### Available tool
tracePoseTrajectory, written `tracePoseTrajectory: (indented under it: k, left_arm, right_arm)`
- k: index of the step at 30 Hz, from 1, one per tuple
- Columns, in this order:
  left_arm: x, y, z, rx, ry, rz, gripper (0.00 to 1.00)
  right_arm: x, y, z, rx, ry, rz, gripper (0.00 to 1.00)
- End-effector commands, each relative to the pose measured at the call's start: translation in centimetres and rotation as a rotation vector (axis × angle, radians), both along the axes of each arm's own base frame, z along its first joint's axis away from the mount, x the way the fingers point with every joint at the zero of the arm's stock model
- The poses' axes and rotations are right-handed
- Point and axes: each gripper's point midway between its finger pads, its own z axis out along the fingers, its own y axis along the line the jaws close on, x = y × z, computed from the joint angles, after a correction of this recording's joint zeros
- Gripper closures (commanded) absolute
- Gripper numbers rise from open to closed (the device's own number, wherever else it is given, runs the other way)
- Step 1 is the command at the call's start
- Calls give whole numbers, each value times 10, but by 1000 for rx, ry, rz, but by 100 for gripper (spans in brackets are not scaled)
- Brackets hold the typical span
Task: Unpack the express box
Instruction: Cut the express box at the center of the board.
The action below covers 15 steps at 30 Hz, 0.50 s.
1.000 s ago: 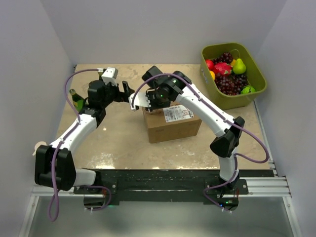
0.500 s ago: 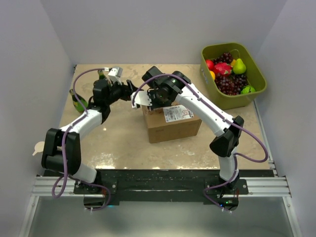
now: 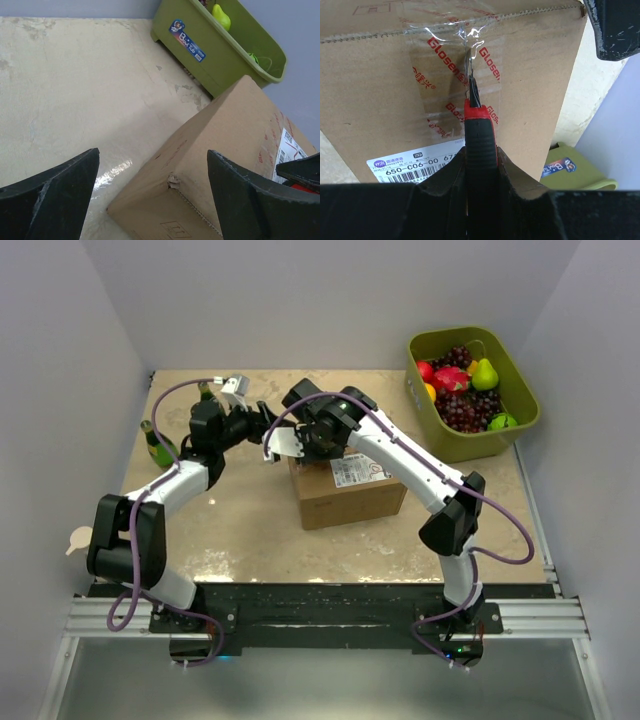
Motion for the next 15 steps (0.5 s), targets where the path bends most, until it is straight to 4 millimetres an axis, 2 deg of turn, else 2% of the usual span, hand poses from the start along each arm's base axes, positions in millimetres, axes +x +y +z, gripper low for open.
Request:
tracePoseTrajectory:
  k: [1,7,12,15]
  left_arm:
    - [4,0,10,-12,-42,-9,8]
    - [3,0,9,-7,-47,-11,8]
    - [5,0,9,-4,-52,-13,8]
    - [5,-1,8,0,-52,-15,8]
  right_arm:
    - [-10,-18,-4,-86,30,-16,100]
    - [-19,-19,0,-77,49,44,100]
    - [-25,-32,-3,-124,50,68,100]
    - [-25,-33,-2,-125,45,70,100]
